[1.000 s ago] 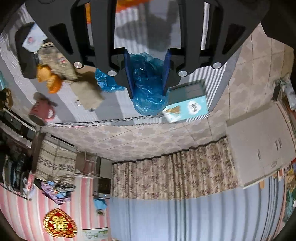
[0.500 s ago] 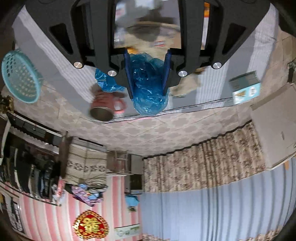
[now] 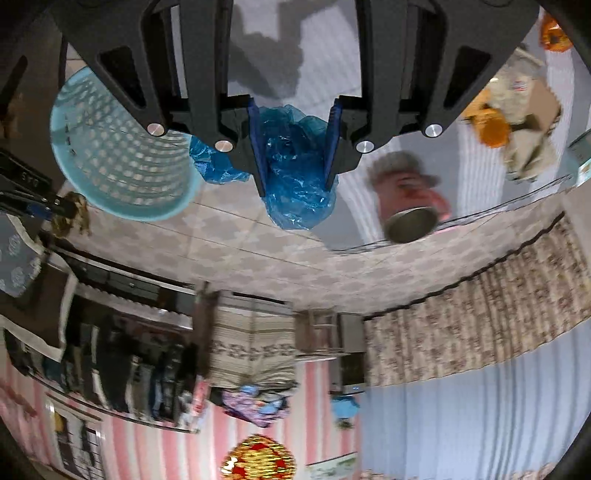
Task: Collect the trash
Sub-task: 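Carry the bag and paper scrap over the blue basket and open both grippers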
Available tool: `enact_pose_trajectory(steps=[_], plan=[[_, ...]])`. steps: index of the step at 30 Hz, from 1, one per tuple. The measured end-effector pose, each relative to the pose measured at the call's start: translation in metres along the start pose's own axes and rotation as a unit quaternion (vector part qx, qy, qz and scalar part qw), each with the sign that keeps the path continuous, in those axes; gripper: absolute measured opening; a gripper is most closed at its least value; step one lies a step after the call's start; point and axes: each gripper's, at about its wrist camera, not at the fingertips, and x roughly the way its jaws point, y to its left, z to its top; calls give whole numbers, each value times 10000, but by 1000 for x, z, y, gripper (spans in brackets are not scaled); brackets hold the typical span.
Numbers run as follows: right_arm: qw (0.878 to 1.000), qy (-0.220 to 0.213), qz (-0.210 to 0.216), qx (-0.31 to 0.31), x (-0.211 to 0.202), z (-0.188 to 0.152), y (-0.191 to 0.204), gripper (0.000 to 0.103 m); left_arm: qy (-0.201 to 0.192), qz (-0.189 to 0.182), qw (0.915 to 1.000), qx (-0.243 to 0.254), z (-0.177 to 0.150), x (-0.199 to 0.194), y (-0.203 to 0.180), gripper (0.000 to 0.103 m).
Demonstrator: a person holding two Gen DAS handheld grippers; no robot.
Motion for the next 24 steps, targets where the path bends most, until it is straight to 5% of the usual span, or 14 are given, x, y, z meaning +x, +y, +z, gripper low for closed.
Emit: enact_pose_trajectory(steps=[10, 14, 20, 24], plan=[[9981, 95, -70, 598, 4, -9, -42, 30, 307, -654, 9970, 267, 3, 36, -79, 31], [9983, 121, -54, 566, 7, -12, -43, 30, 301, -668, 9967, 340, 6, 40, -86, 57], [9989, 259, -23, 386, 14, -14, -29, 30, 68, -397, 9988, 267, 15, 28, -71, 79], [9988, 345, 113, 320, 16, -15, -18, 31, -62, -230, 9996, 170, 18, 15, -51, 84]])
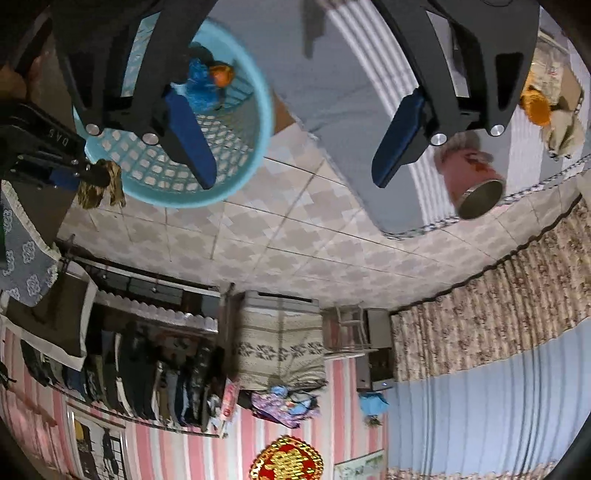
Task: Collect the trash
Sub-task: 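Carry the bag and paper scrap over the blue basket and open both grippers, then grasp the orange snack wrapper with the left gripper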
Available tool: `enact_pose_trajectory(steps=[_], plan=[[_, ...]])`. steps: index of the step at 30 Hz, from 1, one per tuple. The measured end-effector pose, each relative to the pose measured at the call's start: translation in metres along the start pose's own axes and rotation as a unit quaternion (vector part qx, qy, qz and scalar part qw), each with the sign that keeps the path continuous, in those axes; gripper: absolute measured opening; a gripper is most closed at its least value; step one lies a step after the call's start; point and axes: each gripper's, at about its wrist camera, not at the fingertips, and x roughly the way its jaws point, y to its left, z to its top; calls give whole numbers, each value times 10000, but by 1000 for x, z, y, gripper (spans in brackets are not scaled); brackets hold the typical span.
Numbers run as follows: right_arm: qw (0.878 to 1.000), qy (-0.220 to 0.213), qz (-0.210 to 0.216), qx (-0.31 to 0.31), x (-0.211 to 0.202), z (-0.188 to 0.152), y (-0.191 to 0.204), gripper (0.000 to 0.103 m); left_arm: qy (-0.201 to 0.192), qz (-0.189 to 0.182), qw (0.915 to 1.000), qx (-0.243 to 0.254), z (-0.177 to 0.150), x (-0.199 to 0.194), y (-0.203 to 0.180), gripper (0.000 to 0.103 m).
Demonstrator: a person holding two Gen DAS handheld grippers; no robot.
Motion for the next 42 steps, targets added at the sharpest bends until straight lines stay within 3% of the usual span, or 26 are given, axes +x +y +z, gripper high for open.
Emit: enact_pose_trajectory(steps=[4, 6, 15, 21, 31, 42], plan=[[9997, 30, 247, 90, 2, -1, 8, 35, -139, 175, 9997, -68, 2, -17, 20, 90], [9992, -51, 364, 178, 0, -1, 10, 56, -191, 236, 9995, -115, 3, -25, 31, 93], [9993, -384, 39, 17, -14, -5, 29, 93, -249, 414, 9983, -324, -8, -58, 76, 95], [9993, -300, 193, -145, -16, -13, 57, 95, -261, 589, 9965, -528, -30, -84, 120, 95], [9917, -334, 698, -1024, -39, -46, 158, 98, -42, 1273, 9892, -723, -86, -131, 211, 95], [9832, -313, 905, -1555, -57, -71, 228, 99, 690, 1877, 9719, -1240, -153, -168, 315, 95]])
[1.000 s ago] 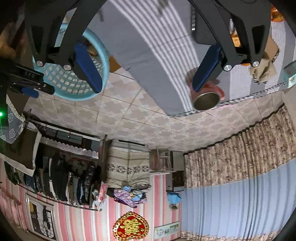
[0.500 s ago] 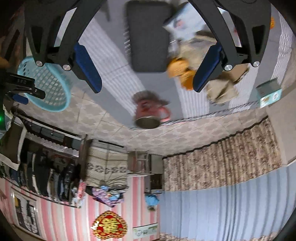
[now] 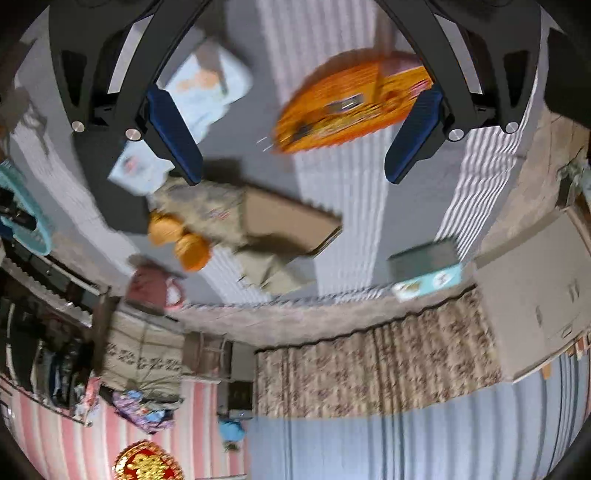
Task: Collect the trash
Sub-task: 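Grasp the orange snack wrapper with the left gripper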
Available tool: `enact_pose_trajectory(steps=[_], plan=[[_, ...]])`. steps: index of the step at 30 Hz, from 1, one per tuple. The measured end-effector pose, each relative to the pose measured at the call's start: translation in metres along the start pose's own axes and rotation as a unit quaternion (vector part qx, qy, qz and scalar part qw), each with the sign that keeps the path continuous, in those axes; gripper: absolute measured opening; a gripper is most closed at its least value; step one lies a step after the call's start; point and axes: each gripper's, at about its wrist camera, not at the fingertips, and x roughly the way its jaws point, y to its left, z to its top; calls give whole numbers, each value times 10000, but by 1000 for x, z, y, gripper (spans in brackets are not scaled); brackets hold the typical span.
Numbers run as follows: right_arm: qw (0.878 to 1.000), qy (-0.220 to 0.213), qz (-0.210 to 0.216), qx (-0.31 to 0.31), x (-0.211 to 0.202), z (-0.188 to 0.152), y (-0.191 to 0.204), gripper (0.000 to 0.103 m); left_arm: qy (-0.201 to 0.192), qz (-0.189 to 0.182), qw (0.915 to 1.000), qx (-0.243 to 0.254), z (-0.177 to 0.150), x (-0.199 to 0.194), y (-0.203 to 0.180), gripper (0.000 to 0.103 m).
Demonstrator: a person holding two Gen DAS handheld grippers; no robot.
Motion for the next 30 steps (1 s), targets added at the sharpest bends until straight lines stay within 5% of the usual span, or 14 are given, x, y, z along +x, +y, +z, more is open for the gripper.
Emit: enact_pose_trajectory(steps=[10, 15, 20, 30], plan=[[9988, 496, -20, -18, 10, -3, 23, 99, 841, -210, 9961, 174, -24, 38, 23, 89], [9983, 584, -24, -30, 14, -3, 35, 99, 1188, -370, 9919, 246, -27, 54, 21, 59], [9983, 562, 21, -117, 14, -2, 47, 99, 1102, -501, 9924, 236, -24, 54, 26, 10], [9990, 363, 53, -249, 16, 14, 71, 99, -83, -240, 9996, 108, 29, 30, 38, 9]])
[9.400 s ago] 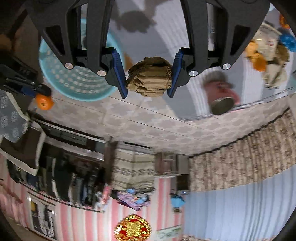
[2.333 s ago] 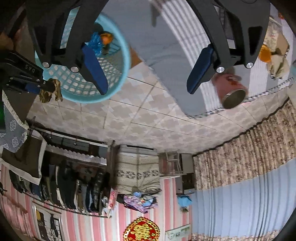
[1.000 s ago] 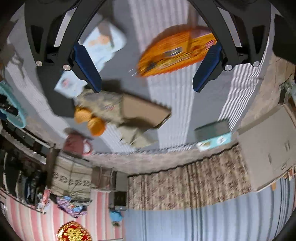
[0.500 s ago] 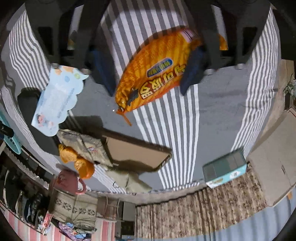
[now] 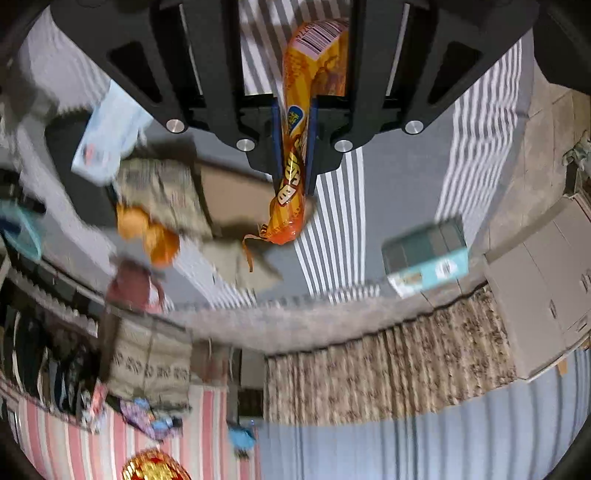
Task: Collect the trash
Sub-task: 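Grasp the orange snack wrapper with the left gripper, then grasp the orange peel with the right gripper while the left gripper holds the wrapper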
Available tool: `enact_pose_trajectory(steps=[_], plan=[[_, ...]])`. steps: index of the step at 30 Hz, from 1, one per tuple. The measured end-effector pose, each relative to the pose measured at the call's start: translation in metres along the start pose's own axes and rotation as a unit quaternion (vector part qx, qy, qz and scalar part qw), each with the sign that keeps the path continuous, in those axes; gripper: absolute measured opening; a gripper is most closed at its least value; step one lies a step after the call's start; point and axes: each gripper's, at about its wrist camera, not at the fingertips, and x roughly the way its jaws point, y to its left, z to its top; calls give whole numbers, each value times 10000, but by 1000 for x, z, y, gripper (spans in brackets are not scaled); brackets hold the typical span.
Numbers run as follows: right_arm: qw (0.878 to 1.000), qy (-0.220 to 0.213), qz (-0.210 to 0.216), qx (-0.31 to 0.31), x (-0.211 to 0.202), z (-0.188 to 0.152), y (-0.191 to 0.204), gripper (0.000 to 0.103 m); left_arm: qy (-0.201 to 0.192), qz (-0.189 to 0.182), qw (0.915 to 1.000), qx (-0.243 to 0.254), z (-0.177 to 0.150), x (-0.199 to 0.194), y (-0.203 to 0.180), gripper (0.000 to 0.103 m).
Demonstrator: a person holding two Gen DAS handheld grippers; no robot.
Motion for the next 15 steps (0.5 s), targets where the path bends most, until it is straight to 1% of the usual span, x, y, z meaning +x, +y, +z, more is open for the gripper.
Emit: enact_pose_trajectory(steps=[3, 4, 7, 9, 12, 15], plan=[[9999, 6, 119, -24, 3, 8, 11, 99, -252, 69, 9995, -195, 19, -1, 5, 9], [9998, 13, 174, -44, 4, 10, 15, 99, -382, 20, 9988, -294, 26, -2, 8, 9], [9996, 23, 248, -143, 10, 15, 30, 99, -551, -10, 9977, -385, 38, 2, 11, 9], [9994, 44, 274, -211, 15, 19, 38, 99, -634, 16, 9973, -364, 41, 8, 10, 9], [9992, 77, 302, -269, 21, 27, 49, 99, -663, 73, 9972, -328, 44, 19, 12, 9], [9988, 118, 381, -292, 29, 37, 60, 98, -642, 67, 9971, -401, 41, 29, 17, 9]])
